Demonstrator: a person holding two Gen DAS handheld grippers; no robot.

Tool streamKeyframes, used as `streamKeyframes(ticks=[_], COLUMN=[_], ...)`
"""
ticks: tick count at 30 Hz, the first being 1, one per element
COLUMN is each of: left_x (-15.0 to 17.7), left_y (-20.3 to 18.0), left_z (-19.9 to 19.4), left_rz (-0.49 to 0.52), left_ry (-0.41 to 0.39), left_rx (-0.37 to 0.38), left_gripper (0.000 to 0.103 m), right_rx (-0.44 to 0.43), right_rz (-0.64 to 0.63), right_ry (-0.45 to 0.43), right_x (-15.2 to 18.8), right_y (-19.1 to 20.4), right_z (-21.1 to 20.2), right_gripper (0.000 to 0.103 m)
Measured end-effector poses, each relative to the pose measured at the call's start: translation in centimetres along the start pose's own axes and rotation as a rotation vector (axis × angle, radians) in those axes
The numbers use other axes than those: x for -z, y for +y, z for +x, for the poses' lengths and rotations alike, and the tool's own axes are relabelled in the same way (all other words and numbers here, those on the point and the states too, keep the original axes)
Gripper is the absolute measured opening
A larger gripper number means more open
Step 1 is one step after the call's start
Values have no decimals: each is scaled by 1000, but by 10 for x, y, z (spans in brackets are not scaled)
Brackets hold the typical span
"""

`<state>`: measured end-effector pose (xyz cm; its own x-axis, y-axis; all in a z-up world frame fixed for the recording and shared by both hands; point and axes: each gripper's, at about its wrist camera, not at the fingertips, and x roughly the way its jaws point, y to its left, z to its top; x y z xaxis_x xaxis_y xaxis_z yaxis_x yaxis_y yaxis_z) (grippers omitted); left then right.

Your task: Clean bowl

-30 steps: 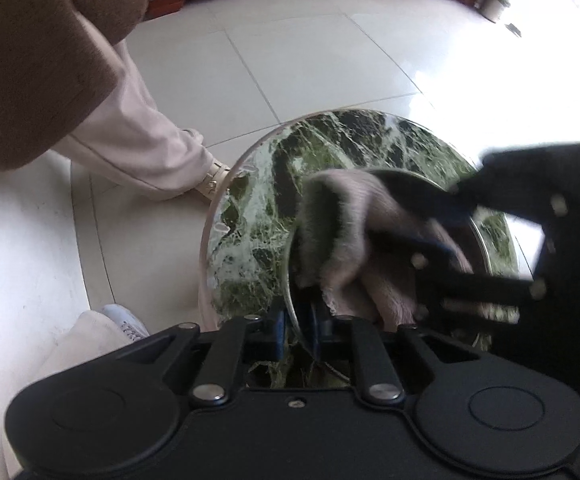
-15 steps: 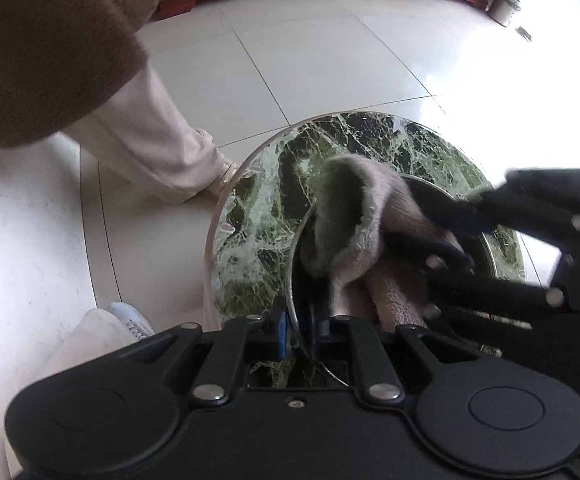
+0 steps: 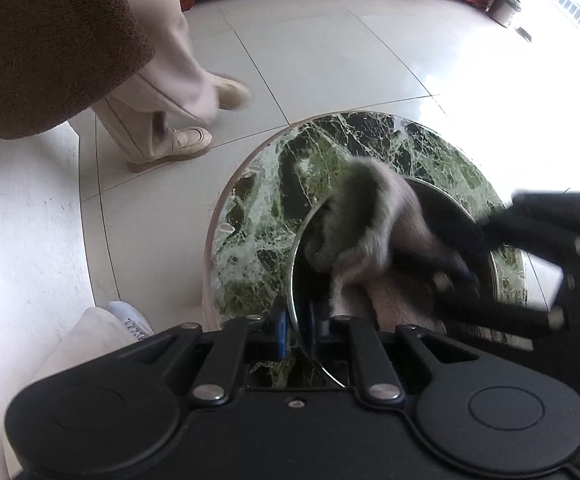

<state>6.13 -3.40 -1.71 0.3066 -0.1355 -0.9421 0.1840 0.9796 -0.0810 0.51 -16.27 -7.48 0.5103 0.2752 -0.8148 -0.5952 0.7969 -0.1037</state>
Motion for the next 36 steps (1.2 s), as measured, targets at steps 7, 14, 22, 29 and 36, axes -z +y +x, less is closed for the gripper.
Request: streamKeyframes(ticks=[7,14,22,29,36], left_x=[-1,0,0,-2,-2], left_y=[-2,-7,-8,-14,-16], left_z=[0,2,3,4,2], left_rz=[5,-3,-11,-3,-11], left_ry=[6,2,4,-2,15], left_rx=[-4,-16,-18,-41,-38], left_gripper=[11,11,13,13,14], right_rx=[-4,-11,8,-70,-81], right_rz=[-15,19,15,28,23], right_ry=[-18,-4,-45,-23,-62], right_x=[-9,1,-16,4,-20], right_y=[3,-2,-8,-1,-27], right_z=[0,-9,-2,-9,6], right_gripper=[19,20,19,20,20])
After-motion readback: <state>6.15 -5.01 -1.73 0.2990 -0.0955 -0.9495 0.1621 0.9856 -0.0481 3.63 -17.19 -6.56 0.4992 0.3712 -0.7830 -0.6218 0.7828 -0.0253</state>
